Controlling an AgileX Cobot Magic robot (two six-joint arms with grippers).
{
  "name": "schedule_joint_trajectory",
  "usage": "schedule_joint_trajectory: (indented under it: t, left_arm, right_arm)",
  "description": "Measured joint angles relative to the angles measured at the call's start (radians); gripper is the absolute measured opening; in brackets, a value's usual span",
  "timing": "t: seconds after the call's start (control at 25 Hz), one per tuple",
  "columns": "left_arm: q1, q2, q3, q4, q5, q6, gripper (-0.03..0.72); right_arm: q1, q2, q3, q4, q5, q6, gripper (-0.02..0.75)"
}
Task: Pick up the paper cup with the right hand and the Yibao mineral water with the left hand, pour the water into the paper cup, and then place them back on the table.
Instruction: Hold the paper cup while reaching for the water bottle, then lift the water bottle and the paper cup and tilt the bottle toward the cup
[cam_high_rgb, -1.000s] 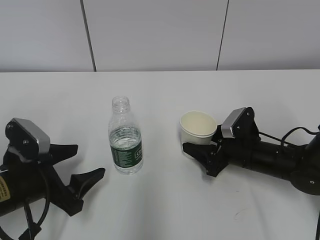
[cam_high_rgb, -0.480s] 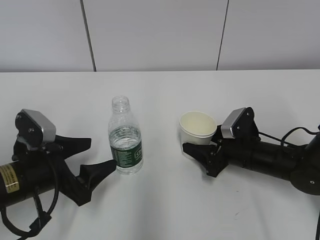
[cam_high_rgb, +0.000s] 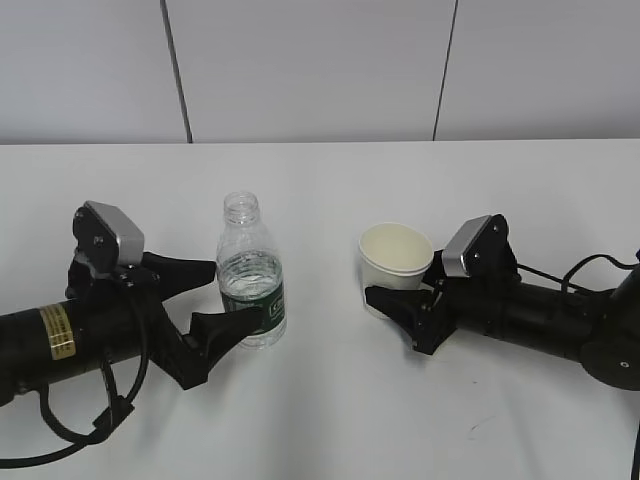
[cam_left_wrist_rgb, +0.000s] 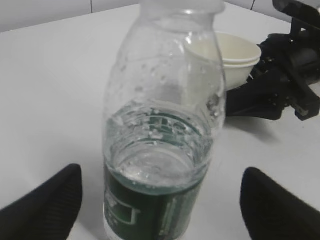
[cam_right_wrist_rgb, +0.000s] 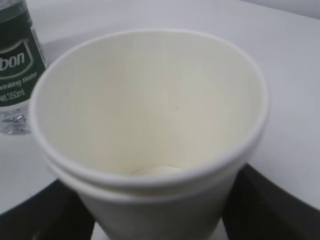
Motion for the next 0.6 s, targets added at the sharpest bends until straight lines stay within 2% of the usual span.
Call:
schedule_joint_trajectory:
  t: [0.6]
  left_arm:
    - [0.0, 0.131, -0.157, 0.04, 0.0, -0.052, 0.589]
  right_arm:
    - [0.0, 0.0, 0.0, 0.0, -0.001, 0.0, 0.523]
